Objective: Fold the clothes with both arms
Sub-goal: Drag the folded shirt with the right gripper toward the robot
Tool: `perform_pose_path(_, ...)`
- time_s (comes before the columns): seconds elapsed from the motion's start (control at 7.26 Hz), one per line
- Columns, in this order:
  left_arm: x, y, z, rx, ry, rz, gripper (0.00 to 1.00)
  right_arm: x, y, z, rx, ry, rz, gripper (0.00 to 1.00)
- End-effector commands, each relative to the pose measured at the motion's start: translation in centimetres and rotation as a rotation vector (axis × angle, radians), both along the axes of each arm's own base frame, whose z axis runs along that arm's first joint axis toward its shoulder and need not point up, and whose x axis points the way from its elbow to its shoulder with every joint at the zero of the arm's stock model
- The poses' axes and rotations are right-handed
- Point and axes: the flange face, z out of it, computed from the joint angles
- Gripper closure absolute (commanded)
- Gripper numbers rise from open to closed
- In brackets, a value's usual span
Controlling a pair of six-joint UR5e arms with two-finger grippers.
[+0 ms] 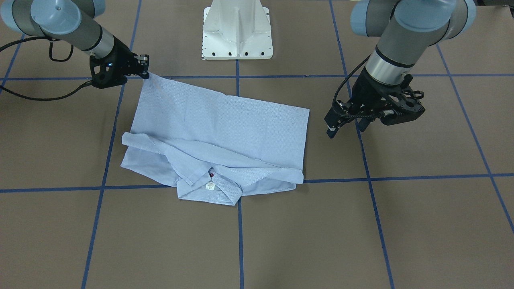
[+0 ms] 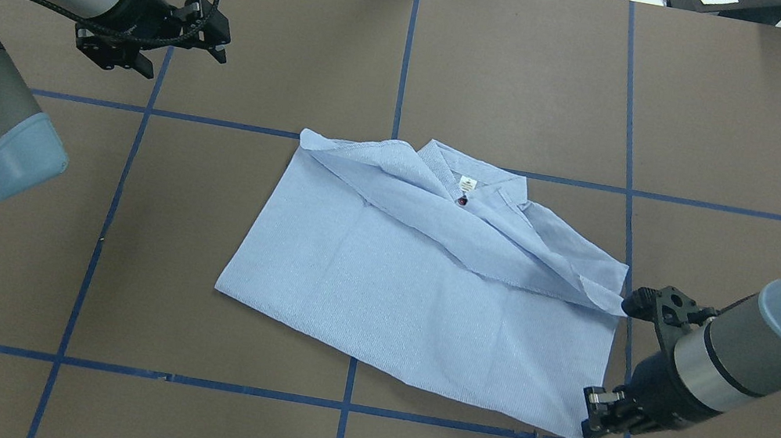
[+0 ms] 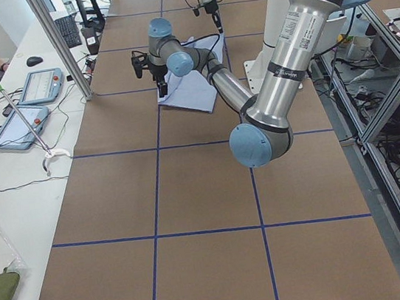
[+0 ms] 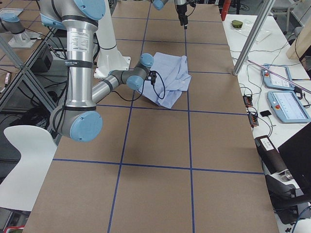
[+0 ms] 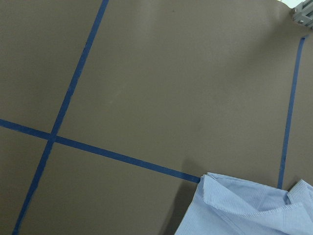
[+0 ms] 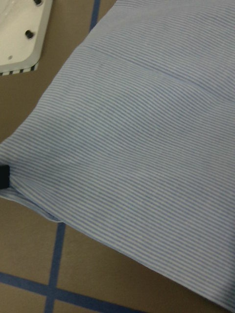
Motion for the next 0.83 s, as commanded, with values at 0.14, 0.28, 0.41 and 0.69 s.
perform_pose_path(0.14,-0.4,0.4,-0.7,0.014,0.011,0.000,0.01,2.1,5.0,3.9,-0.062,0.086,-0.097,1.00)
perform_pose_path(0.28,-0.4,0.7,-0.9,0.018,0.014,0.001,0.01,2.5,5.6,4.4,-0.088,0.094,-0.119,1.00)
perform_pose_path(0.41,-0.7,1.0,-1.0,0.024,0.019,0.001,0.01,2.6,5.8,3.8,-0.121,0.084,-0.133,0.08)
perform_pose_path(0.69,2.0,4.3,-2.3,0.045,0.043,0.074,0.00,2.0,4.6,0.8,-0.100,0.030,-0.094,0.00)
